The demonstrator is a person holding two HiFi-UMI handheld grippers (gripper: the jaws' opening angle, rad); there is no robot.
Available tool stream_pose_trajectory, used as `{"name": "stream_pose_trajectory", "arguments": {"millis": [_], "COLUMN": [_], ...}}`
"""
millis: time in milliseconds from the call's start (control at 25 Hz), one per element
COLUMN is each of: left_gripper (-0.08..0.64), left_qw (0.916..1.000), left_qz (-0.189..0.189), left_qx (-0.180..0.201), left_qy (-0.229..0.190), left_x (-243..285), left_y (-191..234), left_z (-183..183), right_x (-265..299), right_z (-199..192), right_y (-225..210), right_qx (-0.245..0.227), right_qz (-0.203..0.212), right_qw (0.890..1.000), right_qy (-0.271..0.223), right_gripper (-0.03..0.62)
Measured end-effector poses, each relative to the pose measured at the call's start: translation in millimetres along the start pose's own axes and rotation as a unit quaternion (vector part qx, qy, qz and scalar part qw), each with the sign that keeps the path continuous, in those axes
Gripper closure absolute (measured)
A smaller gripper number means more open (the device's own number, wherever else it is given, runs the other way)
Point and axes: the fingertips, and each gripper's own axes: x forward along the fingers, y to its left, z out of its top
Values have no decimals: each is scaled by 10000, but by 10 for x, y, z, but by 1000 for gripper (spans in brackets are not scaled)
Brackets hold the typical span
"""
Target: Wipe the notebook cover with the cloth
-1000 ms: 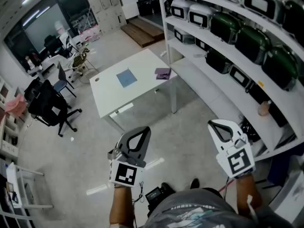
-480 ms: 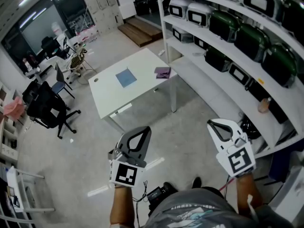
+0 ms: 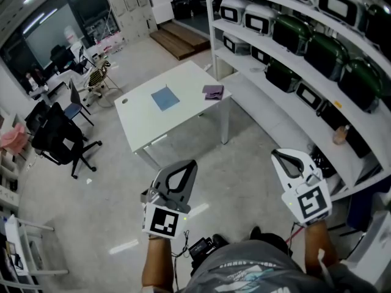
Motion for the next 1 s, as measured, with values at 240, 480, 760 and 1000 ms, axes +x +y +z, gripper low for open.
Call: {"name": "stream_pose_trajectory", "arguments": {"millis": [240,480,760,1000], "left_gripper": [557,557,557,557], "left_qw": [10000,10000,9997,9988], "left_qz": [-38,25,54,165], "left_qx": [-21,-58,-66,-56], "left_qy": [-67,-13,227,454], "left_x": [-52,43,424,949], "left_y": [104,256,370,559], "left_z": [-85,-195,-295,-367], "right_x": [171,437,811,1242], "right_z": [88,130,-4,-177], "right_y": [129,45,-267,-708], "right_qx": [-114,-116,-36,10], "right_qz": [70,150,305,522], "right_qw": [9999,9998,9994,9983], "right_qy": [40,-19,-144,-249], "right_gripper": [561,561,561,561]}}
